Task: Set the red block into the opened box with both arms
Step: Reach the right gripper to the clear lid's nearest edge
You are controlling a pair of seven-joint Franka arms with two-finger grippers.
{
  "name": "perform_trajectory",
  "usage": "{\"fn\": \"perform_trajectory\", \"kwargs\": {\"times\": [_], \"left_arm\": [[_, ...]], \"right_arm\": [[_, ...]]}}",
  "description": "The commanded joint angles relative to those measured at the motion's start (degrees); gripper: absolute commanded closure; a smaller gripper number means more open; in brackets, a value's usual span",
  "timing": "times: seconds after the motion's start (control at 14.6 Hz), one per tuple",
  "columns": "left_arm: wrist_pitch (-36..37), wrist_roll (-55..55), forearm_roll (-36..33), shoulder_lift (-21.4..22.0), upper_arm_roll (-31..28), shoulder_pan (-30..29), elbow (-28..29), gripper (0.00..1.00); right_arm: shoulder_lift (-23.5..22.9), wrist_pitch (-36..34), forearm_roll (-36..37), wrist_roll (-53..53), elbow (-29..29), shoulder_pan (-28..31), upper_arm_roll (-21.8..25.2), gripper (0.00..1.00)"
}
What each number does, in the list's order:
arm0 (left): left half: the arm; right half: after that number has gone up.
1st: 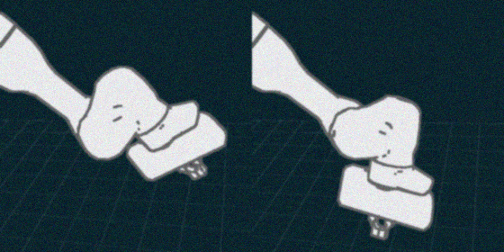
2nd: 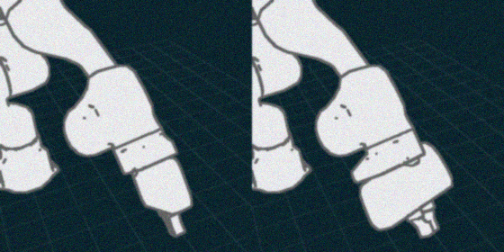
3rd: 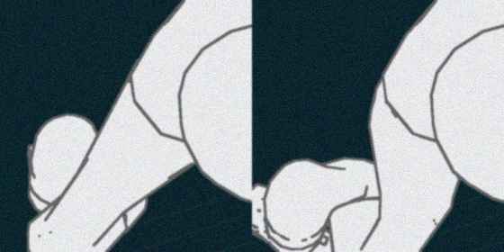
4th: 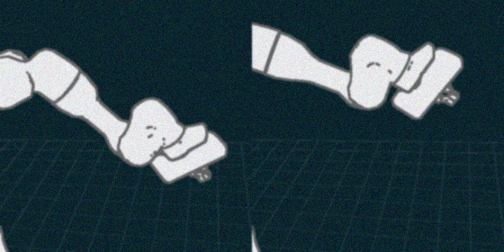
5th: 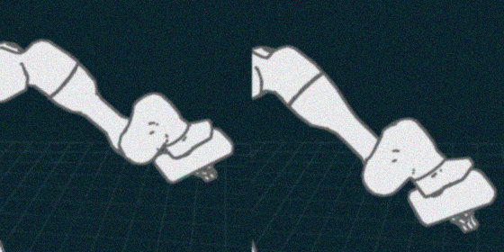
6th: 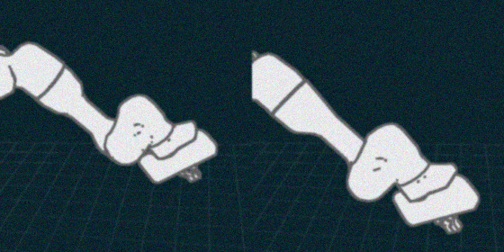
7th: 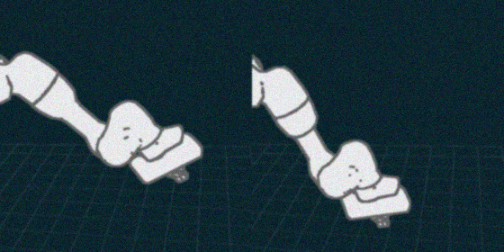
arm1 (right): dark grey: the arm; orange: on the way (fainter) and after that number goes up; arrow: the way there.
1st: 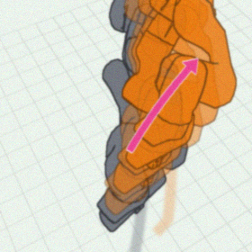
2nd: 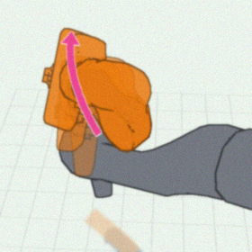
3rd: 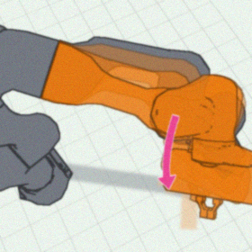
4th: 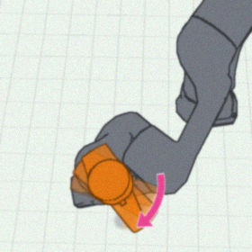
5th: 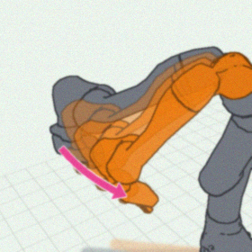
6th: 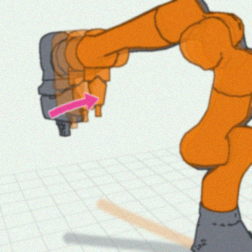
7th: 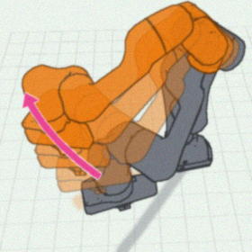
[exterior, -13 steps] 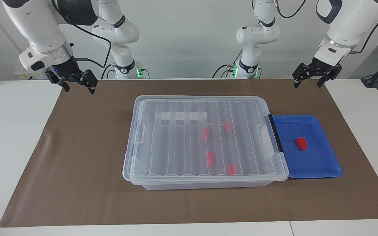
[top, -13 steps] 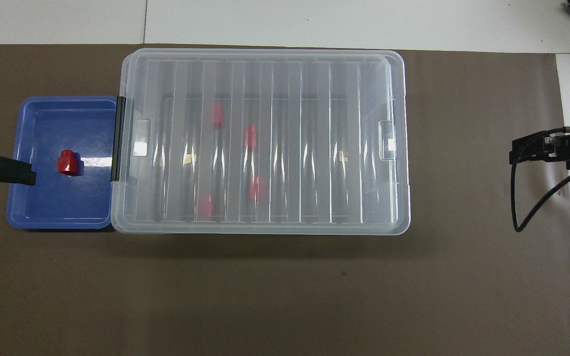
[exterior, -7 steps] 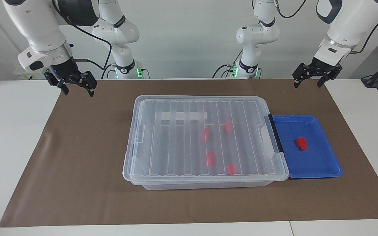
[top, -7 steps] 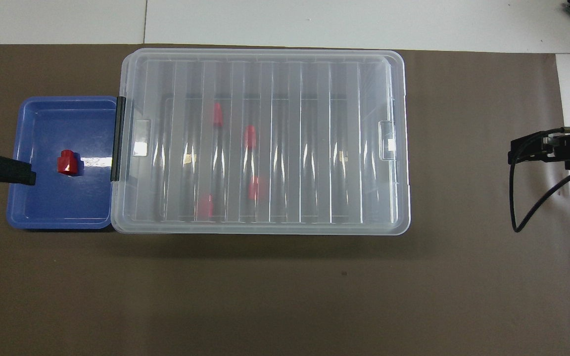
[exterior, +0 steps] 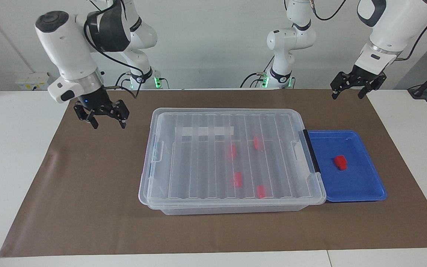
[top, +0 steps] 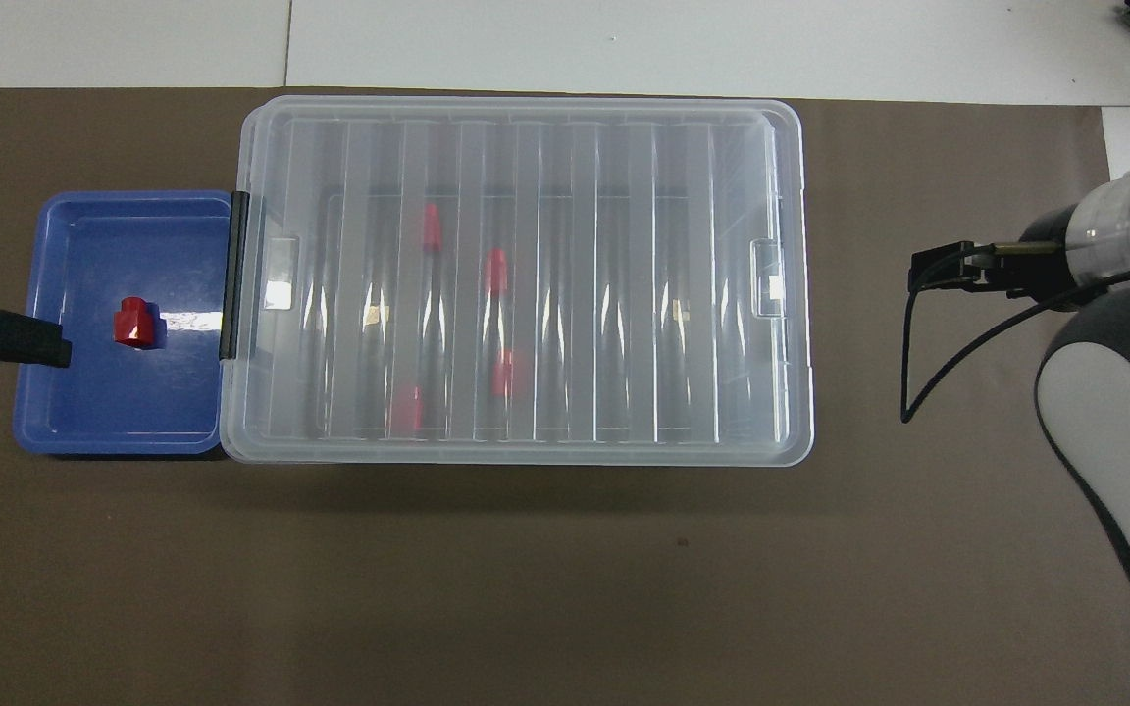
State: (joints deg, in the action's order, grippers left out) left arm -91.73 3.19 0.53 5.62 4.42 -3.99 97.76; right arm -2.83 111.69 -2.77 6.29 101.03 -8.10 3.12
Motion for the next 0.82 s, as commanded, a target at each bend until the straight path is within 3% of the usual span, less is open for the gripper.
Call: {"fn": "perform_trajectory", "kwargs": {"times": [0.0, 0.27, 0.75], "left_arm": [[-0.3, -0.5, 1.0, 0.5, -0.4, 0.0, 0.0, 0.0], [-0.6, -0.5, 1.0, 0.5, -0.4, -0.1, 0.1, 0.0], [-0.8, -0.6, 1.0, 0.9, -0.3, 0.0, 0.5, 0.0]], "right_arm": [[-3.0, 6.0, -1.0, 0.1, 1.4, -1.0, -0.2, 0.0], [-6.4, 9.2, -3.3, 1.7, 1.4, -3.1, -0.2, 0.0], [-7.5, 12.1, -4.5, 2.0, 3.8, -3.1, -0.1, 0.0]]}}
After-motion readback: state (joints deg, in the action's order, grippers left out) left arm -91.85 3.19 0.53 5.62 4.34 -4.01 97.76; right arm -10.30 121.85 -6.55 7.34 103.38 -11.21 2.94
